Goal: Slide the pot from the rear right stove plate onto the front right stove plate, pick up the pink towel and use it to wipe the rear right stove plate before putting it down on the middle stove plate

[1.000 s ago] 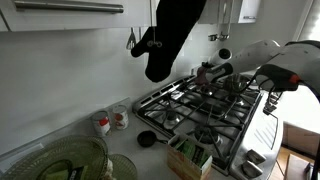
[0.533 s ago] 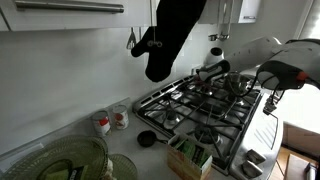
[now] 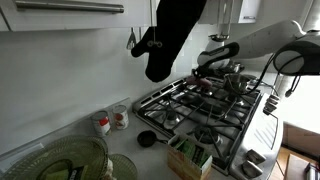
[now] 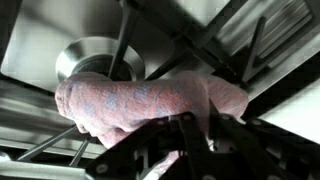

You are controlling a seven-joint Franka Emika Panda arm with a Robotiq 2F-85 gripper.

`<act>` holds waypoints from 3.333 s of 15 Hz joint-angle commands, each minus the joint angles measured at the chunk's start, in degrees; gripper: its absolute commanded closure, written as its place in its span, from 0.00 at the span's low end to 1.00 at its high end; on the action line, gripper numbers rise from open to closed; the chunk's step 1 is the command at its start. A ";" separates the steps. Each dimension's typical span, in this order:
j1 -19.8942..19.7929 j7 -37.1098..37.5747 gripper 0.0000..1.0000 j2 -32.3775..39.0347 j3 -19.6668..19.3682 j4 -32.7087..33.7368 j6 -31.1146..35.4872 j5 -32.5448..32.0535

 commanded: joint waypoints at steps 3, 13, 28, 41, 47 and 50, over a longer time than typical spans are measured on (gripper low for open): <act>-6.66 -5.41 0.96 -4.10 7.18 2.09 -18.44 8.38; -3.38 -2.86 0.96 2.29 -0.53 2.51 12.82 -2.12; 10.82 8.75 0.96 9.56 -21.39 -1.70 31.63 -2.39; -0.03 3.33 0.96 -3.13 0.65 -0.10 -8.26 1.84; -3.55 0.62 0.96 -8.21 5.21 0.84 -30.15 7.42; -4.11 -0.90 0.96 -10.38 6.24 0.19 -39.64 10.34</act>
